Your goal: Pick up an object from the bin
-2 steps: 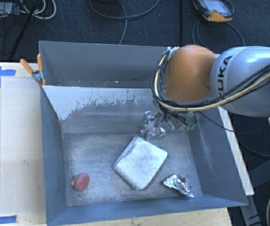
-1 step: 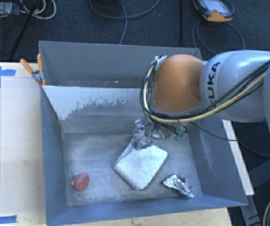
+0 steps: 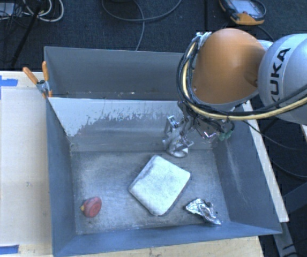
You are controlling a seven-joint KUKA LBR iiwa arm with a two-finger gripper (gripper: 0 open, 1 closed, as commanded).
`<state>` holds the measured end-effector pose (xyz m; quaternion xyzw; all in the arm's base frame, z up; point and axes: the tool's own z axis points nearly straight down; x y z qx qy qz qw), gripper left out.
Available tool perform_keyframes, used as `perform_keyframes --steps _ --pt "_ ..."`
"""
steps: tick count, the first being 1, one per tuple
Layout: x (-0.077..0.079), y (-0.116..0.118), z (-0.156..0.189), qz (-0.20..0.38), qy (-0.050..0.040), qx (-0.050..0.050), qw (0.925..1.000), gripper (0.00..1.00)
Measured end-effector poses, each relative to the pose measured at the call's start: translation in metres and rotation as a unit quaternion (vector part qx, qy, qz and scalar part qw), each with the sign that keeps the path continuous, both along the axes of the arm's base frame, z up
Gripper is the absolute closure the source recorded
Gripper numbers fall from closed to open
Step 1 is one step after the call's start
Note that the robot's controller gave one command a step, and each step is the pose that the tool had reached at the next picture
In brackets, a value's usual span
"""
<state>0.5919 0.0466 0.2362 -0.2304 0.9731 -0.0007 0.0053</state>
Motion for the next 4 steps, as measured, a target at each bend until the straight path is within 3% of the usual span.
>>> perform_keyframes --steps 1,2,3,4 --pt "-0.016 -0.01 -0.075 0.216 0.0079 -0.001 0.9763 1.0" --pt "-0.005 -0.016 -0.028 0.218 0.002 -0.002 0.976 1.0" --pt "-0.016 -0.028 -0.038 0.217 0.0064 -0.001 0.9762 1.0" --pt "-0.017 -0.045 -0.052 0.226 0.0066 -0.001 0.974 1.0"
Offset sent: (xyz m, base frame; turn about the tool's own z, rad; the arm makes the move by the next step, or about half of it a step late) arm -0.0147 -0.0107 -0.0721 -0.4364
